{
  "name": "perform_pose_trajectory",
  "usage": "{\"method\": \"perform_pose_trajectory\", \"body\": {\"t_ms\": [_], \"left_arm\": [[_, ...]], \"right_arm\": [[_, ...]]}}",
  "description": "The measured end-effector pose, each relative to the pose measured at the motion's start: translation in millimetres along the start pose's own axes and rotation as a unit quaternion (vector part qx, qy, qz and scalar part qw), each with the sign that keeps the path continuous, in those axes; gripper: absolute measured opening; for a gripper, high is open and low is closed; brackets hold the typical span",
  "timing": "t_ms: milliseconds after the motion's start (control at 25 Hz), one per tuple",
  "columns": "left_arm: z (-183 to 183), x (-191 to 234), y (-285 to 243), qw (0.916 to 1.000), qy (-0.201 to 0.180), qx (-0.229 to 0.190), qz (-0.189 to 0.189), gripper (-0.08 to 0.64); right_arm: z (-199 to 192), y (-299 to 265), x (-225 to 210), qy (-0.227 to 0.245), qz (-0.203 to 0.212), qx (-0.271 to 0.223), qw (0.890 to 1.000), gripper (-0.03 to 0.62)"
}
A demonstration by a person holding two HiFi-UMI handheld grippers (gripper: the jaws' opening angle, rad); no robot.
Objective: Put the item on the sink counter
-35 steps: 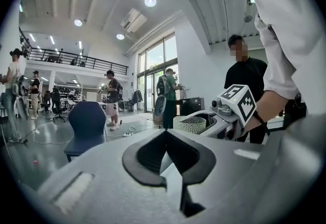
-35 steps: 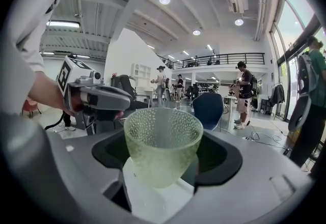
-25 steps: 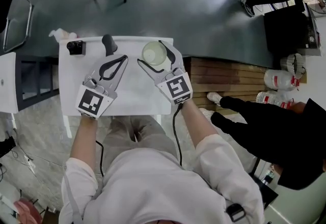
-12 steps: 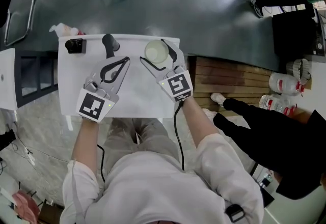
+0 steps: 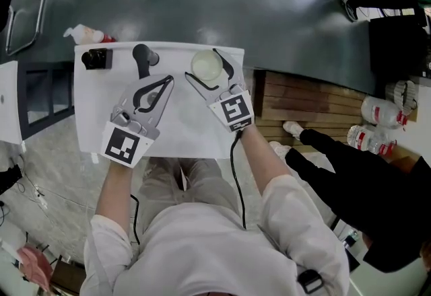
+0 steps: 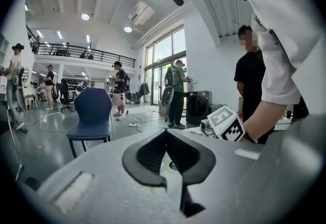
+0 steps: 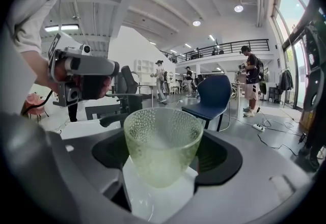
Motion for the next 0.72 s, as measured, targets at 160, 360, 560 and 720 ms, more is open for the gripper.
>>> {"method": "perform_pose_trajectory", "body": {"t_ms": [160,360,560,720], "left_arm": [[7.8,-3.2,4.1,0.9994,-0.032,0.010,0.000,0.006],[-4.1,2.6,2.5,0.9998,-0.013,0.013,0.004,0.006],[-8.8,2.4,2.1,0.9997,-0.018,0.017,0.001,0.006],[-11.0,1.8,4.0,0.9997,-0.017,0.016,0.001,0.006]], "right_arm": [[-11.1,-9.6,-2.4,-0.003,0.003,0.002,1.000,0.383],[-22.0,-17.9,-2.9,-0.008,0.001,0.005,1.000,0.383],[-30.8,-24.4,-4.4,-0.006,0.000,0.008,1.000,0.383],[-36.3,-26.6,-5.8,-0.003,-0.002,0.010,1.000,0.383]]}}
Point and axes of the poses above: the fingertips, and each gripper's own axes: y backward along the fingers, x to its left, z out of its top, the point moved 2 cm from there along y, backward along the fingers, and after that the axes turned 8 degrees about x, right-handed, at the moved point
